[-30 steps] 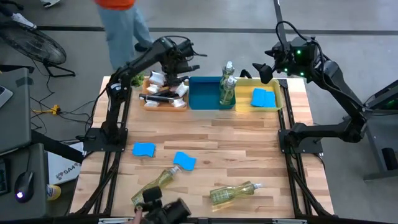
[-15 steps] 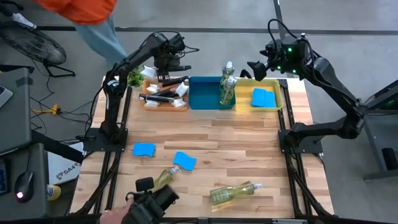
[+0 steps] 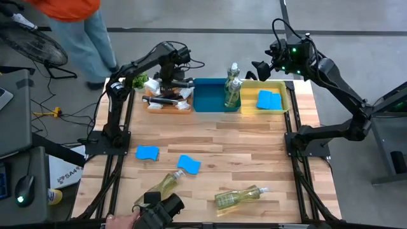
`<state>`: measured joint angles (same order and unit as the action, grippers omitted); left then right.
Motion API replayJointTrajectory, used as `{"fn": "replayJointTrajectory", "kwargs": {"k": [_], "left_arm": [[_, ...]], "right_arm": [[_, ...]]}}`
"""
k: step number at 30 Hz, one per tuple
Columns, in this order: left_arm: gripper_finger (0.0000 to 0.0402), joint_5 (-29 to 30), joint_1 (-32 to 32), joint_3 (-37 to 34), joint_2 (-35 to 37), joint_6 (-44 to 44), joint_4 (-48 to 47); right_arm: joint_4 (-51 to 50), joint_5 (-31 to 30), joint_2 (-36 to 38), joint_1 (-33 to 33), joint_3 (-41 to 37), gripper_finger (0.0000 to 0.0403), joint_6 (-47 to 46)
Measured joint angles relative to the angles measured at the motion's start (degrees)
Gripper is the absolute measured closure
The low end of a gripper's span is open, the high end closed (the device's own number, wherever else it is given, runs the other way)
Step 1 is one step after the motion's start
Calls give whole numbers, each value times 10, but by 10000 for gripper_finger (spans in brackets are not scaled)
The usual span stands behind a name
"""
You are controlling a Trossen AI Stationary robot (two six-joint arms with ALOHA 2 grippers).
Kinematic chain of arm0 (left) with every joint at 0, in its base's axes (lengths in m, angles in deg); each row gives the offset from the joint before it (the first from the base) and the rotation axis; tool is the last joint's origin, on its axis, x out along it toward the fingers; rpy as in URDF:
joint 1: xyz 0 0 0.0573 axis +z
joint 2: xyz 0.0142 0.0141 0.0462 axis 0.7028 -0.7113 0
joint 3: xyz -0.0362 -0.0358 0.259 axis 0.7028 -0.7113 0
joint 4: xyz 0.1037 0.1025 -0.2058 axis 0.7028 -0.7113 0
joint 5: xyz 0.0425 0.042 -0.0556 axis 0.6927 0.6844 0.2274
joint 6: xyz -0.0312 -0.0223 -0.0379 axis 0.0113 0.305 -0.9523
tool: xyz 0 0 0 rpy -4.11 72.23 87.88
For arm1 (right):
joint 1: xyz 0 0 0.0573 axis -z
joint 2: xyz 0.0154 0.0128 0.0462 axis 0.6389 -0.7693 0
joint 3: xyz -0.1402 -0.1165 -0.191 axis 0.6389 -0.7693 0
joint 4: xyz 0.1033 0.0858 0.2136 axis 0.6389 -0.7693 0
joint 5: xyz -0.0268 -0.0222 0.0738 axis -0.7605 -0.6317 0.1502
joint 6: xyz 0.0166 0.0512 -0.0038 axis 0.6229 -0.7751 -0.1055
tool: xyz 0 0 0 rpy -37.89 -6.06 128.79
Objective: Pick & Place Kitchen Sink Supplies
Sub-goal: Put the cleaning brush into the orange bin
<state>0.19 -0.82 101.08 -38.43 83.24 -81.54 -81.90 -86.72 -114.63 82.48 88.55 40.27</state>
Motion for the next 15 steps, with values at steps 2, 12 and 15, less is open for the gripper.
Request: {"fn": "replayJointTrajectory", "kwargs": {"k": [2, 12, 15], "left_arm": [[274, -11, 0, -11, 0, 2, -1], [274, -9, 1, -41, 0, 56, 0], [274, 0, 1, -60, 0, 78, 0]], "right_arm": [[2, 0, 0, 0, 0, 18, 0], [3, 6, 0, 0, 0, 18, 1], [2, 6, 0, 0, 0, 18, 3]]}}
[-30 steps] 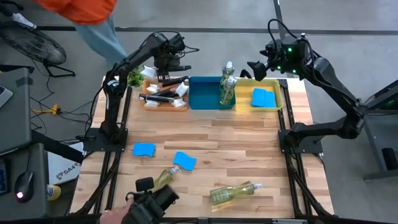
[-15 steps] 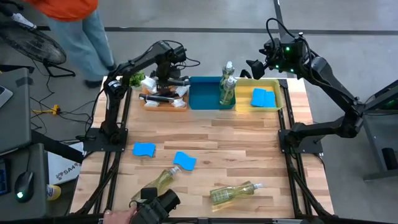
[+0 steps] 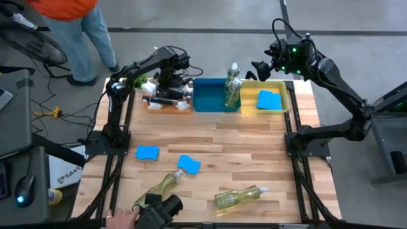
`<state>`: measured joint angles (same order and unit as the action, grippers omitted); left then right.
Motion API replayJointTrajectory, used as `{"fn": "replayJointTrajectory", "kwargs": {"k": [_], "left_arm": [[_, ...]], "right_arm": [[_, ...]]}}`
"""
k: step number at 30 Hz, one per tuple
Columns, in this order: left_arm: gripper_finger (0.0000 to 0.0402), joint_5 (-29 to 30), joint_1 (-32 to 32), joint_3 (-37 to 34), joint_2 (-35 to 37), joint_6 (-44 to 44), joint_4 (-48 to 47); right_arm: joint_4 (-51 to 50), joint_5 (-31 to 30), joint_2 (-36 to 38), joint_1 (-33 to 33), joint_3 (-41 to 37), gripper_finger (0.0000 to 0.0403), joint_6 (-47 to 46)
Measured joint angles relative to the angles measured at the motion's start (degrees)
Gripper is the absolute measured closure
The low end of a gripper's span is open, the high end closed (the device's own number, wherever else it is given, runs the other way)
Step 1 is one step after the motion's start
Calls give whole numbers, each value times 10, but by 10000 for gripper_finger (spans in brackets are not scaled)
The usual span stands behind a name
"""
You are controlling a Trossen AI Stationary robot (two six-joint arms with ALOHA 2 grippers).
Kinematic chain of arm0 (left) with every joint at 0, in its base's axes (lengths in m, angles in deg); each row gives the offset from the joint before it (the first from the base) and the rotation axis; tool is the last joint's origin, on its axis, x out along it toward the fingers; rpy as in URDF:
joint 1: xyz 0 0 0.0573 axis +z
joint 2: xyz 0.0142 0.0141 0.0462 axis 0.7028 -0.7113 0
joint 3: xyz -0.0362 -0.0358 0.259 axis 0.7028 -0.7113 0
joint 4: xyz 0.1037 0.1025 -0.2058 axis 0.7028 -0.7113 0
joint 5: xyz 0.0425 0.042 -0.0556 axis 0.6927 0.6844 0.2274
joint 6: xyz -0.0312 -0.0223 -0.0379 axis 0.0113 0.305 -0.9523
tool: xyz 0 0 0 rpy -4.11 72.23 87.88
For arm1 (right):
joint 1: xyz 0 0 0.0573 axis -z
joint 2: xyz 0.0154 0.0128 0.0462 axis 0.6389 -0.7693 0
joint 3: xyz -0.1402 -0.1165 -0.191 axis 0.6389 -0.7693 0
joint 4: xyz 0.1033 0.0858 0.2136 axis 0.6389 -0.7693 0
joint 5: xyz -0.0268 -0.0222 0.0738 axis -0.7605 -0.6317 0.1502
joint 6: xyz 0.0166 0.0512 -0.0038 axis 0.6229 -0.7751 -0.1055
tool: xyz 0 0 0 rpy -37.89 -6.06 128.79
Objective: Pick & Place Kitchen Sink Supplies
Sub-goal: Put the cleaning brush into the orange bin, then put the green dishwashing liquid bottle into the blue bin
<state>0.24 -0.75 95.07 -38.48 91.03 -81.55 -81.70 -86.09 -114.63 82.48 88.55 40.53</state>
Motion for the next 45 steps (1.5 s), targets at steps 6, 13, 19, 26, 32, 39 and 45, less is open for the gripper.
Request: {"fn": "replayJointTrajectory", "kwargs": {"k": [6, 13, 19, 26, 32, 39, 45], "left_arm": [[274, 14, 0, -40, 0, 32, 30], [274, 34, 0, -58, 0, 31, 65], [214, 45, 0, -59, 0, 31, 104], [185, 44, -1, -59, 0, -8, 103], [182, 42, -3, -57, 0, -40, 63], [182, 44, -17, -57, 0, -57, 32], [181, 53, -47, -56, 4, -68, 20]], "right_arm": [[1, 1, 0, 0, 0, 18, 10], [4, 12, 0, 0, 0, 18, 18], [10, 21, 0, 0, 0, 18, 16], [8, 28, 0, 0, 0, 18, 18], [-1, 45, 0, 0, 0, 18, 19], [-4, 46, 0, 0, 0, 18, 19], [-7, 46, 0, 0, 0, 18, 20]]}}
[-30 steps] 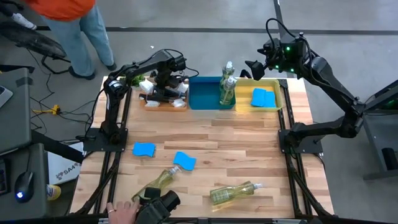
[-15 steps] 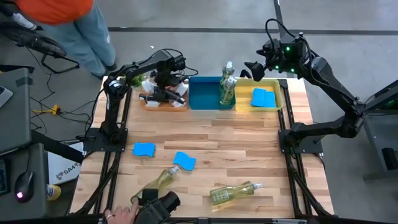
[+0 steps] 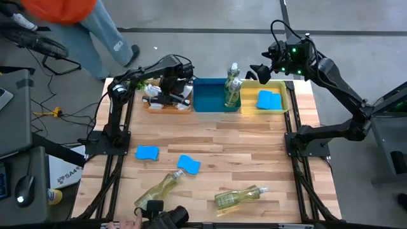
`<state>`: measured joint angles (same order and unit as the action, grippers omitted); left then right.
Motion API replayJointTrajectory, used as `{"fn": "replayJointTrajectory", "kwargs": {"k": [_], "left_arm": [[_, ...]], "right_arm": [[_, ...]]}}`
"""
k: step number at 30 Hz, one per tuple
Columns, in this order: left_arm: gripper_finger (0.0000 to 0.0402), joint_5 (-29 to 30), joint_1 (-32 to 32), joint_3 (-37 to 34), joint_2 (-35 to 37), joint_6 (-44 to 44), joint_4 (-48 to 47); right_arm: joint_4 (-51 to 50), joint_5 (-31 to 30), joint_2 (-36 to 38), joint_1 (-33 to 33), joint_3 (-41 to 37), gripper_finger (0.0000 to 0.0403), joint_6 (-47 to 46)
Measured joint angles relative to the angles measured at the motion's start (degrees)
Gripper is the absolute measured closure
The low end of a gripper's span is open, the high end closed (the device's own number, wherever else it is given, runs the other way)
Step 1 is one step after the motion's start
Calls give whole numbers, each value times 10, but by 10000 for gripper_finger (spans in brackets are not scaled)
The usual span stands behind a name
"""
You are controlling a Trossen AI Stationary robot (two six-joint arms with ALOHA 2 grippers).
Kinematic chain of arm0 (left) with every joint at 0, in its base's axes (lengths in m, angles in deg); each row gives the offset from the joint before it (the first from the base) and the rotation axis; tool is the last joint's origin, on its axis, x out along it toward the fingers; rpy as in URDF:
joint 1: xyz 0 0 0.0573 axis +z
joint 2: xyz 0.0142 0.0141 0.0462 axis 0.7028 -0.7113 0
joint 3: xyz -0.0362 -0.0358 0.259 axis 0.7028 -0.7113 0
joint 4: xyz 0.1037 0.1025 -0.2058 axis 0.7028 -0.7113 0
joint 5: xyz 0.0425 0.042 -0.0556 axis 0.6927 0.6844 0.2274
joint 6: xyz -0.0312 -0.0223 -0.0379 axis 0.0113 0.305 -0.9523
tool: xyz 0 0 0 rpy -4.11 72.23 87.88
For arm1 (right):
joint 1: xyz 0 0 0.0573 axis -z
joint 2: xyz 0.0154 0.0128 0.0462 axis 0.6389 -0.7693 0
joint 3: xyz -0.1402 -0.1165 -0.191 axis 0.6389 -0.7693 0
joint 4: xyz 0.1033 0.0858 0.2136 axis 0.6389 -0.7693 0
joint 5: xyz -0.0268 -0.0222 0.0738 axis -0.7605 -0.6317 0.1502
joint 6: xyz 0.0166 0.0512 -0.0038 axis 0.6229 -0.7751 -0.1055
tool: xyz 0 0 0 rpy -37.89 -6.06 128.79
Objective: Pick & Place Kitchen Sink Supplies
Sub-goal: Put the green dishwashing liquid bottle into the blue bin
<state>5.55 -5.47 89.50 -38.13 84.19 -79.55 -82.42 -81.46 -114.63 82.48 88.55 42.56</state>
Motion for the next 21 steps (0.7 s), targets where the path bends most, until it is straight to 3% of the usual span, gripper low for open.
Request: {"fn": "replayJointTrajectory", "kwargs": {"k": [5, 13, 21], "left_arm": [[181, 25, -25, 40, 2, -23, -14], [181, 7, -57, 136, 17, -90, -20], [181, -8, -106, 146, 60, -164, -21]], "right_arm": [[0, 2, 0, 0, 0, 18, -2], [-23, 23, 3, 0, 0, 18, -3], [-67, 20, 20, 0, 0, 18, 14]]}}
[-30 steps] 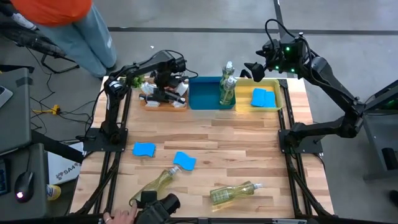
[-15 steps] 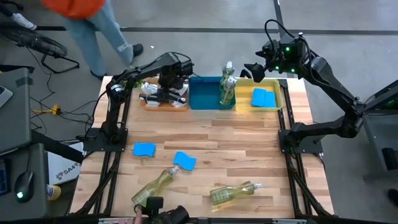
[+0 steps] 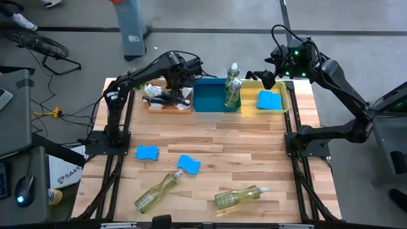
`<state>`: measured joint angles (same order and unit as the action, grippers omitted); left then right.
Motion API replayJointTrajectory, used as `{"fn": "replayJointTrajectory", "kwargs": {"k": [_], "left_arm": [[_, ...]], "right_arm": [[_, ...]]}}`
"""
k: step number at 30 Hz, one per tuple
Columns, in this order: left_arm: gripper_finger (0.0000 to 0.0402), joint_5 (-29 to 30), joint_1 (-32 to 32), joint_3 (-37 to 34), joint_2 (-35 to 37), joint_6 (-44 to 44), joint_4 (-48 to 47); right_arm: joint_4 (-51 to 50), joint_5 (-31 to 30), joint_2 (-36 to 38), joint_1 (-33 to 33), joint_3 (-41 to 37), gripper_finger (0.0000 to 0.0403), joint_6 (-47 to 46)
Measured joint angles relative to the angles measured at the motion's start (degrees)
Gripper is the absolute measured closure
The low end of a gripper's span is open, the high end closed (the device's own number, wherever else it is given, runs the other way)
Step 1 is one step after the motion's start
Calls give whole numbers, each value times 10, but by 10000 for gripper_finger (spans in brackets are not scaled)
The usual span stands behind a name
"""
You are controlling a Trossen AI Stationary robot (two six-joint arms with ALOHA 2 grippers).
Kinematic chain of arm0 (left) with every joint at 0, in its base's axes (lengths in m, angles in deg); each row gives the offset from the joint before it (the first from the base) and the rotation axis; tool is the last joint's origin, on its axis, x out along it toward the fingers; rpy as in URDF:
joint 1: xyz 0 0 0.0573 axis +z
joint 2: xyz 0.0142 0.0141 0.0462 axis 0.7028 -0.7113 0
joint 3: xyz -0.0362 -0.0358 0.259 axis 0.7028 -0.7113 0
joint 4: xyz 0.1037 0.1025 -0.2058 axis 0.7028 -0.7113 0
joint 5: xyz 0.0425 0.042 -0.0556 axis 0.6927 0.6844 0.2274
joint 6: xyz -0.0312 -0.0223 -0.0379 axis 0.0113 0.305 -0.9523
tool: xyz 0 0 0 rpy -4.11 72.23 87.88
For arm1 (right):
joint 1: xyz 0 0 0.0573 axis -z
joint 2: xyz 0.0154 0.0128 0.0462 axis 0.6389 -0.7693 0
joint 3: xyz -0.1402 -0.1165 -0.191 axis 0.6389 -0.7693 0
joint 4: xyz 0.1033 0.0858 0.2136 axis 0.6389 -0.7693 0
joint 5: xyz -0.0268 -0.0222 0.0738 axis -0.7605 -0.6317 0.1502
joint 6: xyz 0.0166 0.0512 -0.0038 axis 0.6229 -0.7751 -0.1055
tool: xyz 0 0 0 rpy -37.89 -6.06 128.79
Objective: Pick & Place Kitchen Sink Supplies
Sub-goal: Put the green dishwashing liquid bottle into the blue bin
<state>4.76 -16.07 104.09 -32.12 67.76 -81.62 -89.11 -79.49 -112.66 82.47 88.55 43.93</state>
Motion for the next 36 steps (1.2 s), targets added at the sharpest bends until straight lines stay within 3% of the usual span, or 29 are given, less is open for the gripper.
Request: {"fn": "replayJointTrajectory", "kwargs": {"k": [9, 19, 36], "left_arm": [[181, -62, -71, 0, 19, -109, 0], [181, -111, -177, 0, 19, -217, 0], [181, -138, -397, 0, 19, -560, 0]], "right_arm": [[-69, 8, 23, 0, 0, 18, 44], [-110, 78, 39, -1, 0, 18, 56], [-115, 96, 50, -1, 0, 18, 73]]}}
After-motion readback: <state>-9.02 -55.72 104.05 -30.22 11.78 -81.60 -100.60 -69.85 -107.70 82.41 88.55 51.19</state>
